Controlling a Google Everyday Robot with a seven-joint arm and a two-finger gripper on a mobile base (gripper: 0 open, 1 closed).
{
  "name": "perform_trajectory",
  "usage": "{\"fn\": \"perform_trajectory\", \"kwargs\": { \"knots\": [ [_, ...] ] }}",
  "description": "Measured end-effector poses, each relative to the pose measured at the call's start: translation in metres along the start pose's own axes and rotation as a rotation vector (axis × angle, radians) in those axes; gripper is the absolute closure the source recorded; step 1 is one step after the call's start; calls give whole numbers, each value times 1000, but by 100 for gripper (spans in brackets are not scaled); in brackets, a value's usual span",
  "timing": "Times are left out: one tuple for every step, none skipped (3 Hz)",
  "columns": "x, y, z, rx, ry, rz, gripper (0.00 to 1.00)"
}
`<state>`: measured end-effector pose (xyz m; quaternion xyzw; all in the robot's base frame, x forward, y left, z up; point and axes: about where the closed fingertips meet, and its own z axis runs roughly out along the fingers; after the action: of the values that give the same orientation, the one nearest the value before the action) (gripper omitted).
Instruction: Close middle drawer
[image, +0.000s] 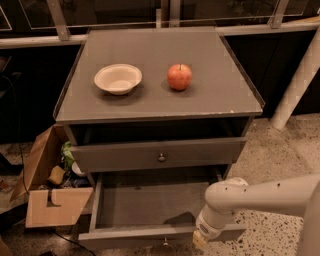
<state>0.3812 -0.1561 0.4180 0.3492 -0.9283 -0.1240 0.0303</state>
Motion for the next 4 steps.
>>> {"fn": "perform_trajectory", "kwargs": {
  "knots": [
    [-10,-13,4,51,-1,21,100],
    [-10,-13,4,51,-1,21,100],
    [-24,-18,-9,90,-41,21,100],
    [-48,-28,-35,129,-103,13,100]
  ]
}}
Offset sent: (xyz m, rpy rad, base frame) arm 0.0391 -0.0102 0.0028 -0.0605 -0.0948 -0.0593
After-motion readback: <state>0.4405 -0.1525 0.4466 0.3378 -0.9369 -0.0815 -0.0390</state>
